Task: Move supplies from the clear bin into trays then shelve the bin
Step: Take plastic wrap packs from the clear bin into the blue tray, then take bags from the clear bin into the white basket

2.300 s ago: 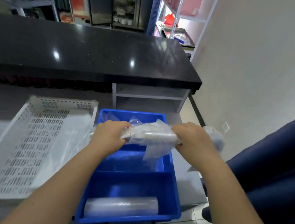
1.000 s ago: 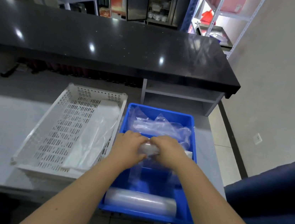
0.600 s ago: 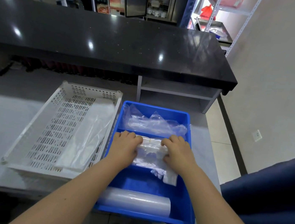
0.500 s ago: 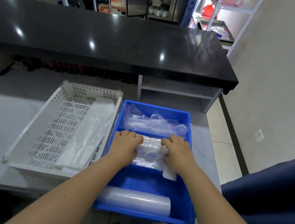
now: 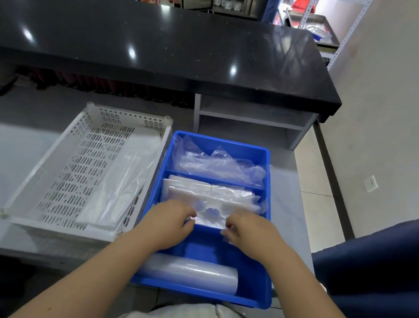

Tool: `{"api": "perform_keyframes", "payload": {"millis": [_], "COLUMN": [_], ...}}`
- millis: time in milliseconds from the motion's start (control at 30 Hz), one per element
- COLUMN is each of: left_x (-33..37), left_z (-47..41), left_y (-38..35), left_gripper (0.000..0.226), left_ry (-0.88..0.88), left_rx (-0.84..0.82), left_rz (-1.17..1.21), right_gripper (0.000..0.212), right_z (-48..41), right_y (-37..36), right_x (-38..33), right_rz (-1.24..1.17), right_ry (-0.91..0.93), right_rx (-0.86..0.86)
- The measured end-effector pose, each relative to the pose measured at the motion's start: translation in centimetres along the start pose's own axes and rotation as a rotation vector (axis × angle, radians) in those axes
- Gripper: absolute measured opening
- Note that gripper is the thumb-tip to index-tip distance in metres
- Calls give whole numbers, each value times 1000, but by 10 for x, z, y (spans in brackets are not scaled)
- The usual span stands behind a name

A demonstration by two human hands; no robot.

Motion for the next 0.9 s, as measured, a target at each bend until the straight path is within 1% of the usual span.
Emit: {"api": "perform_keyframes", "payload": {"millis": [133, 233, 267, 333, 467, 533, 600, 700, 767, 900], "left_x": [-1, -4, -4, -2, 7, 8, 6, -11, -32, -85], "left_z": [-2, -1, 1, 5, 13, 19, 26, 42, 60, 122], "left_y": [-3, -6, -7, -5, 10, 24, 41, 68, 84, 114], "left_gripper": [34, 37, 36, 33, 35, 35, 34, 35, 35, 35], "left_ry": [-3, 0, -4, -37, -69, -65, -49, 60, 144, 328], "left_rx": [-35, -91, -102, -73, 71, 164, 261, 377, 452, 621], "left_rz": [-25, -59, -64, -58, -41, -40, -46, -73, -70, -55], "right_gripper": [41, 53, 55, 53, 37, 30, 27, 27, 29, 33], "right_z": [-4, -4, -4, -3, -8, -18, -33, -57, -69, -83], "right_y": [-7, -12, -13, -7, 19, 33, 44, 59, 68, 77], "right_x": [-4, -10, -10, -9, -14, -26, -42, -76, -108, -199], "right_rz": [1, 21, 25, -1, -25, -17, 25, 79, 43, 27], "right_ry": [0, -7, -7, 7, 65, 126, 208, 306, 380, 573], "right_rx": [-21, -81, -99, -80, 115, 213, 274, 338, 374, 406]}}
Point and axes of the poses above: each hand's wrist, its own z-axis away from the middle knuckle, its own y-axis out of the back of the hand, x = y × z, the point moved 2 cm from there along -z, towards the middle knuckle, and after that the axes turned 10 degrees about z, right-handed, at the moved point
